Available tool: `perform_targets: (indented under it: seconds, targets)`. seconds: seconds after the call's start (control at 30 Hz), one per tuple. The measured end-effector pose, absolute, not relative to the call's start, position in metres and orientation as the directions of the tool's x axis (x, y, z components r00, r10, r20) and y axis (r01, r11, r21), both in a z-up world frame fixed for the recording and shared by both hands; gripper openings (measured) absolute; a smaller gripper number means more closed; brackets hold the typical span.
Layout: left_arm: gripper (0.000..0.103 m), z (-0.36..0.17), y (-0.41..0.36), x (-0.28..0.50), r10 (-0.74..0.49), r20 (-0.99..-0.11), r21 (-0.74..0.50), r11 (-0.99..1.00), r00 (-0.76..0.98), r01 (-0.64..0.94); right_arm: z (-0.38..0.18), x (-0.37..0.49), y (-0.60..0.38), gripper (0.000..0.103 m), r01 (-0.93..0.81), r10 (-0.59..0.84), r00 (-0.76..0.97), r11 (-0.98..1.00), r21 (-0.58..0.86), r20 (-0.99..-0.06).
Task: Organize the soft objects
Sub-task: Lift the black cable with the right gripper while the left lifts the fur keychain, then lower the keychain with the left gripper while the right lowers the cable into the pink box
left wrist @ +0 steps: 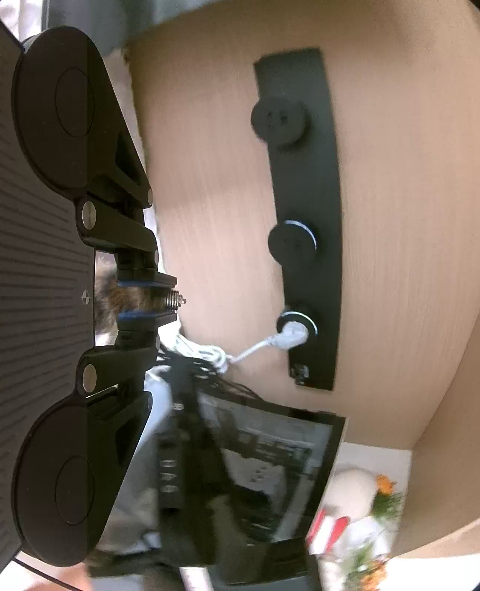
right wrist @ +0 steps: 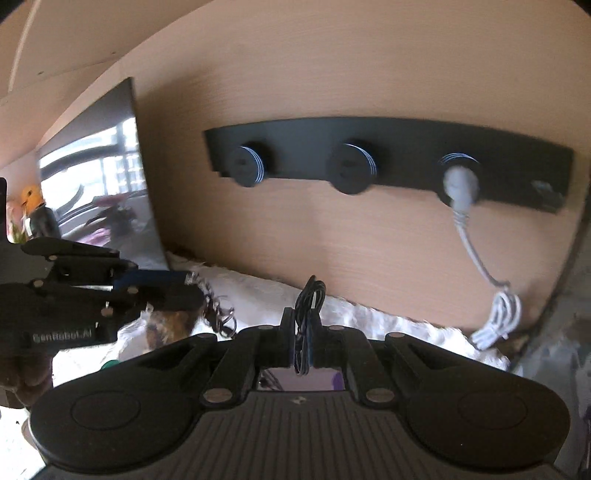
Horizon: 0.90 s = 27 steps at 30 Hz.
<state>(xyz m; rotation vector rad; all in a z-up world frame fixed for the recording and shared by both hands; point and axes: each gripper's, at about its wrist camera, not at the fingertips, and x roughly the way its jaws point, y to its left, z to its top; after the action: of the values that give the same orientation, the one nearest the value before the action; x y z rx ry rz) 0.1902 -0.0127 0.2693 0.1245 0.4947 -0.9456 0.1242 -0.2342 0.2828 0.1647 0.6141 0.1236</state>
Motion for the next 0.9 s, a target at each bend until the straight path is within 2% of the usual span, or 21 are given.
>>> perform_targets:
  seconds: [0.13,0.27,0.33,0.4,0.5,0.57,0.7,0.9]
  targets:
    - [0.015,0.251,-0.028,0.21,-0.772,-0.464,-0.22,0.575,0.434,0.788,0.26,0.122,-0.245,0.006,-0.031,0.165,0.799,0.972,0.234,-0.578]
    - [0.016,0.208,-0.05,0.233,-0.795,-0.479,-0.356,0.564,0.373,0.745,0.218,0.131,-0.251,0.006,0.007,0.156,0.763,0.968,0.25,-0.627]
    - [0.018,0.175,-0.065,0.247,-0.766,-0.518,-0.389,0.607,0.38,0.692,0.189,0.14,-0.255,0.006,0.03,0.165,0.721,0.963,0.268,-0.673]
    - [0.018,0.14,-0.081,0.262,-0.701,-0.614,-0.403,0.675,0.364,0.618,0.16,0.148,-0.259,0.006,0.056,0.174,0.676,0.957,0.285,-0.716]
    - [0.018,0.088,-0.105,0.271,-0.557,-0.77,-0.32,0.759,0.311,0.567,0.116,0.164,-0.265,0.006,0.1,0.19,0.6,0.946,0.309,-0.777]
    - [0.019,0.067,-0.113,0.266,-0.465,-0.82,-0.217,0.791,0.332,0.572,0.094,0.171,-0.268,0.006,0.122,0.199,0.562,0.94,0.318,-0.803]
    - [0.019,0.042,-0.117,0.256,-0.38,-0.848,-0.088,0.789,0.37,0.608,0.06,0.176,-0.266,0.006,0.136,0.203,0.503,0.941,0.309,-0.84]
    - [0.019,0.037,-0.123,0.263,-0.395,-0.847,-0.096,0.773,0.357,0.627,0.06,0.164,-0.249,0.006,0.082,0.153,0.524,0.97,0.229,-0.838]
